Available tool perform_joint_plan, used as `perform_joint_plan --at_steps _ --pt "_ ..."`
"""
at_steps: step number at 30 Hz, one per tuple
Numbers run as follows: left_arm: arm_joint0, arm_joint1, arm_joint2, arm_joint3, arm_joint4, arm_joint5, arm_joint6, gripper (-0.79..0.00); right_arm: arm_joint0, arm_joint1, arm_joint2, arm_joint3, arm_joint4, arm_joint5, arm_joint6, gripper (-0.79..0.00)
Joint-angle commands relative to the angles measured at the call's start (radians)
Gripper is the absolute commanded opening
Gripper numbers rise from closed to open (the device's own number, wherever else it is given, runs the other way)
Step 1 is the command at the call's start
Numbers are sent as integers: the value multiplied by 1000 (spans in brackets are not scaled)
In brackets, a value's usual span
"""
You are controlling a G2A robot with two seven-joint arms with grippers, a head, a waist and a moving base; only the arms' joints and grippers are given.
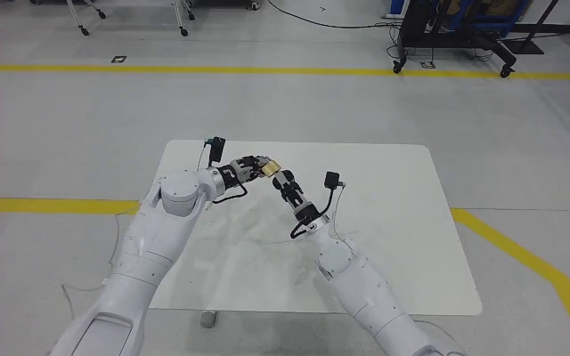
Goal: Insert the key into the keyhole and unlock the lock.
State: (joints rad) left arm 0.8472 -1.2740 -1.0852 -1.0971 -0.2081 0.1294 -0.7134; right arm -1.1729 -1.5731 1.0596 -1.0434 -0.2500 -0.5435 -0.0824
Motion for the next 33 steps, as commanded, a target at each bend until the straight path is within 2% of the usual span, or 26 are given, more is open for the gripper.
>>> perform_joint_plan --at_steps 1,5,13,14,15,22,32,33 --pt "0 0 0 0 0 0 0 -785 -1 0 2 1 7 1 7 -588" --pt "1 0 -3 0 0 -1 3 -785 -5 1 8 0 29 -6 28 -576" --pt "6 0 -6 -6 3 -6 6 -785 -16 5 24 -11 69 -7 68 -656" --pt "6 0 -7 -7 3 -8 7 -785 -18 6 26 -12 74 -7 71 -699" --pt "7 0 -7 -7 4 -8 9 -785 -20 6 29 -13 78 -6 74 -779" --pt "11 0 -3 -17 17 -9 7 -785 -18 7 31 -20 115 4 123 -785" --pt "14 2 2 -27 44 -34 -12 -785 -7 4 29 -22 134 18 130 -785" --pt "13 2 0 -27 41 -35 -13 -785 -8 5 30 -24 138 16 132 -542"
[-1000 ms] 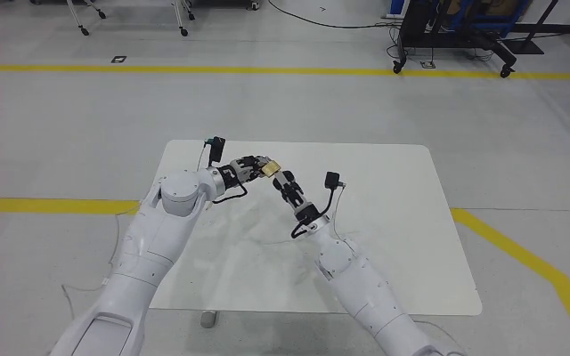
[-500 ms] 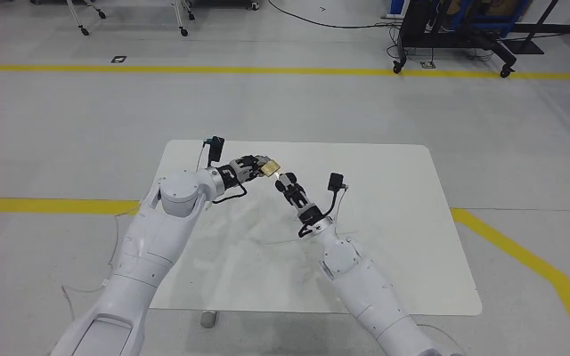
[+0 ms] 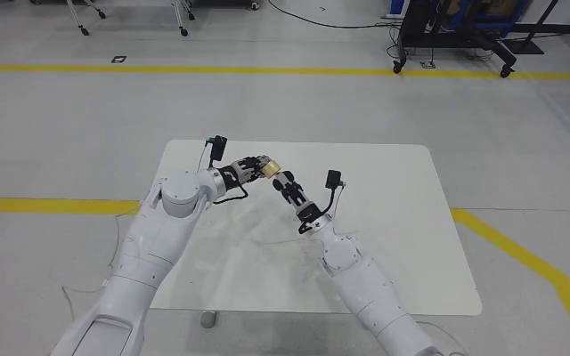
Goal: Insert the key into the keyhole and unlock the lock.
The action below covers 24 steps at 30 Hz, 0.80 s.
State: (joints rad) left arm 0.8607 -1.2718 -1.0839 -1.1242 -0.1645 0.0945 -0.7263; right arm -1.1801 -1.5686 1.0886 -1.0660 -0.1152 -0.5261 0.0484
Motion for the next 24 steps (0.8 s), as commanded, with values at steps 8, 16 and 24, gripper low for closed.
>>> perform_joint_plan --at_steps 8,16,24 --pt "1 1 -30 17 -62 8 -4 -785 -3 2 6 -4 6 -4 7 0" --pt "-4 -2 -39 36 -125 -24 -52 -785 -34 9 29 -59 260 34 251 -403" --pt "-10 -5 -37 51 -145 -37 -68 -785 -51 44 132 -104 544 232 607 -511"
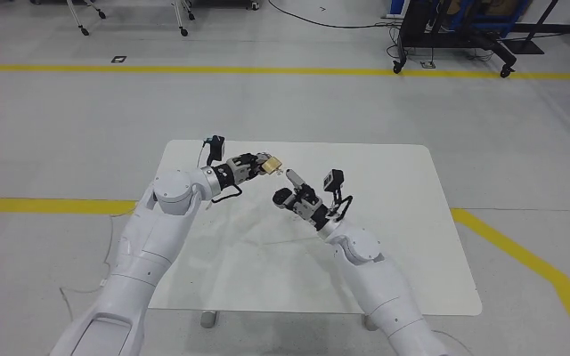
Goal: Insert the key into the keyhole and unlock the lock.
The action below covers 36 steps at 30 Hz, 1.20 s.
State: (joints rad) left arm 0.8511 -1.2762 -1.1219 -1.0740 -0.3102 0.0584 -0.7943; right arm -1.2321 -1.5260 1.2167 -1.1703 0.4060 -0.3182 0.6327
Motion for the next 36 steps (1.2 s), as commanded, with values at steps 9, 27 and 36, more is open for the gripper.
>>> perform_joint_plan --at_steps 9,27,36 --pt "7 3 0 -19 35 -22 25 -785 32 4 2 28 95 101 44 -582" --pt "18 7 10 -47 76 -29 9 -785 78 0 -14 93 168 104 7 -785" --pt "26 11 14 -68 123 -54 27 -785 111 -2 -13 153 369 294 187 -785"
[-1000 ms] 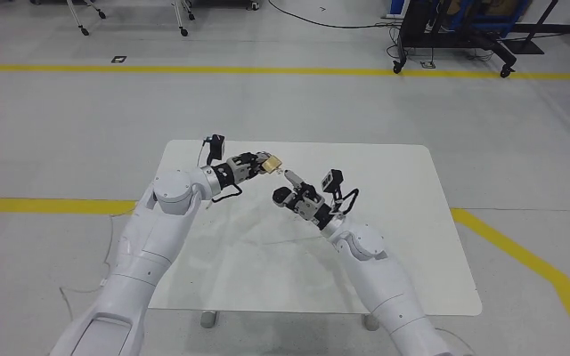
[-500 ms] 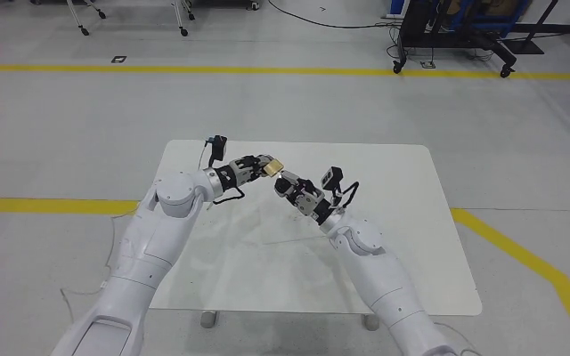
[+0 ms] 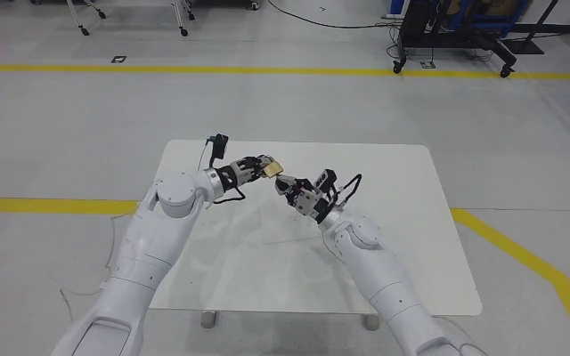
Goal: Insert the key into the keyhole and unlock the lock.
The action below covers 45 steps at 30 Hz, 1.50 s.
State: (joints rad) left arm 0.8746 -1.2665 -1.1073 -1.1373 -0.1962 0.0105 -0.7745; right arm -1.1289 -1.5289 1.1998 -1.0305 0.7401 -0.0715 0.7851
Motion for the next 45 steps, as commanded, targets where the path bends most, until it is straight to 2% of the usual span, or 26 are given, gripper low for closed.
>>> perform_joint_plan --at_steps 1,5,6,11,14,17,18,19,20,21,24,27,31,34,38,43,45 --pt "5 2 -2 -9 19 -13 15 -785 13 1 6 27 61 81 62 -785" --pt "22 5 -10 -35 39 -52 44 -785 47 4 16 93 180 248 207 -785" --pt "27 6 -12 -42 42 -63 51 -785 57 6 22 107 176 245 211 -785" --pt "48 8 -17 -70 66 -102 74 -785 90 6 12 169 265 411 342 -785" --pt "60 10 -25 -80 54 -114 70 -785 106 7 14 194 260 379 325 -785" --pt "63 11 -38 -73 13 -97 55 -785 103 8 14 180 227 263 303 -785" --pt "62 10 -44 -69 -9 -91 49 -785 99 11 20 171 204 207 294 -613" --pt "60 10 -48 -65 -18 -89 48 -785 91 14 26 159 171 132 267 -489" --pt "59 10 -49 -62 -24 -86 47 -785 77 16 26 140 145 74 251 -419" --pt "59 10 -51 -58 -41 -82 42 -785 63 18 29 122 119 21 228 -397" --pt "54 9 -52 -48 -58 -72 33 -785 26 22 24 61 38 -87 150 -406" --pt "48 7 -49 -39 -68 -71 22 -785 -14 21 -2 -2 -55 -174 58 -471" --pt "43 6 -45 -32 -72 -72 20 -785 -40 18 -32 -53 -75 -165 25 -505" --pt "40 5 -38 -34 -59 -80 20 -785 -39 14 -47 -61 -59 -144 11 -486" --pt "41 6 -37 -37 -57 -90 18 -785 -31 8 -50 -48 7 -125 3 -548" --pt "44 7 -37 -43 -53 -106 1 -785 -18 4 -45 -21 73 -108 8 -570" --pt "45 7 -33 -46 -46 -108 -2 -785 -13 2 -45 -11 112 -83 24 -603"
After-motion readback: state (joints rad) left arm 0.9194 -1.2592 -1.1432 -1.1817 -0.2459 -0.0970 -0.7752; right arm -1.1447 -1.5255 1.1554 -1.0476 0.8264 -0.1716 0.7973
